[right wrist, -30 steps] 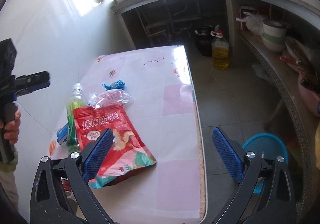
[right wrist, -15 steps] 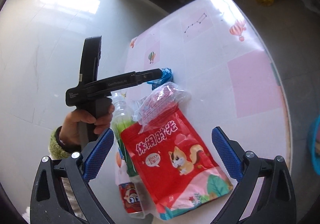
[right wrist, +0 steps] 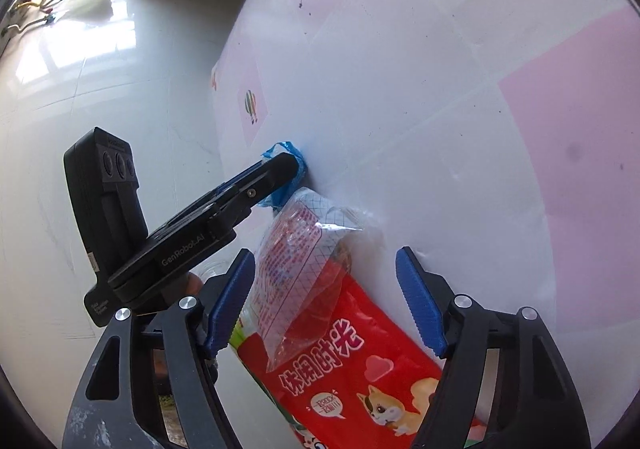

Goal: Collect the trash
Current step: 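Grasp the blue crumpled wrapper with the left tool while the right tool grasps the clear plastic bag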

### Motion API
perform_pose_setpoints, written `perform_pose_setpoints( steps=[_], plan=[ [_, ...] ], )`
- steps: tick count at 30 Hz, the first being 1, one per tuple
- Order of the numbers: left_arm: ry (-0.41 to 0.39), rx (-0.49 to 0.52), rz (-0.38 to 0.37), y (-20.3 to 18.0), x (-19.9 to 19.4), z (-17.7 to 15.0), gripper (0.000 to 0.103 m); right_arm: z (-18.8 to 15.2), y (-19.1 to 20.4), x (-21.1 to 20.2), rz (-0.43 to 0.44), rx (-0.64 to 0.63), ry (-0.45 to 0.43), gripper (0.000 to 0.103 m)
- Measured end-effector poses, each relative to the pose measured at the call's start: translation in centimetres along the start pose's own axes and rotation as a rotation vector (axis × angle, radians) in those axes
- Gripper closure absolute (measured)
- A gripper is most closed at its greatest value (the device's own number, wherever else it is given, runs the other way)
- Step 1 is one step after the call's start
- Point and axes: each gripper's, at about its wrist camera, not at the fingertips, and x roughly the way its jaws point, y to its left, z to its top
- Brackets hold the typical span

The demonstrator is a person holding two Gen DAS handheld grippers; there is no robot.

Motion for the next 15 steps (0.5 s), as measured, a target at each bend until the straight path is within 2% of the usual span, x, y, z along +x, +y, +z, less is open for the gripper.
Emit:
perform_pose_setpoints(
  steps=[6, 15],
  plan=[
    [-0.033, -0.002, -0.031, 0.5, -1.0, -0.4, 0.064, 0.2, 0.3, 0.9, 0.022, 0.028, 0.022, 0.040],
    [-0.116, -0.012, -0.032, 1.6, -3.3, -0.3, 0.069, 0.5, -0.8, 1.5, 0.041, 0.076, 0.047, 0.066]
  ],
)
